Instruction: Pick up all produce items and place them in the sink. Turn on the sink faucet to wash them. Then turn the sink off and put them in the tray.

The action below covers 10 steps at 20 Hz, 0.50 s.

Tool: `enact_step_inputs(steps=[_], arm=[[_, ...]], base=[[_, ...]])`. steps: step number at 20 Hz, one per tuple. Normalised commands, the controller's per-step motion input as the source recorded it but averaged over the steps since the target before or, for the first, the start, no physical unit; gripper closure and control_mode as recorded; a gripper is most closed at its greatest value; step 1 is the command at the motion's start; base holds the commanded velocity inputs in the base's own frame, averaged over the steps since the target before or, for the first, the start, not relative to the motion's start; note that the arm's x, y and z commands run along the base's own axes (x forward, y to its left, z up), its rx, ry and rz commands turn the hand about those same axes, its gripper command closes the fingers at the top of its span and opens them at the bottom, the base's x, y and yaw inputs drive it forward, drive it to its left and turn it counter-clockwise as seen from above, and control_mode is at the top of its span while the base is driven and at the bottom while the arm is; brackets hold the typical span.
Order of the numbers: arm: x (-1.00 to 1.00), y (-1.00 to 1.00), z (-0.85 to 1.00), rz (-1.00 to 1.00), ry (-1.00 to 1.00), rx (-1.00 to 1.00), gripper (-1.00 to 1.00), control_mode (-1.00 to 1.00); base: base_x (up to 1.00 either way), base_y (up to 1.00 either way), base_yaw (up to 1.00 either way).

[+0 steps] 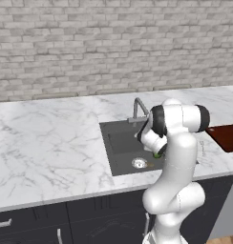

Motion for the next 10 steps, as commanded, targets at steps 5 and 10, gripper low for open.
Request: enact_step_inputs(steps=[5, 10], arm=[[0.2, 0.03, -0.18, 0.02, 0.07, 0.01, 1.0, -1.0], [0.26, 0.02, -0.19, 0.04, 0.07, 0.01, 1.0, -1.0]], base=[[0.0, 0.0, 0.0], [0.0, 0.0, 0.0]])
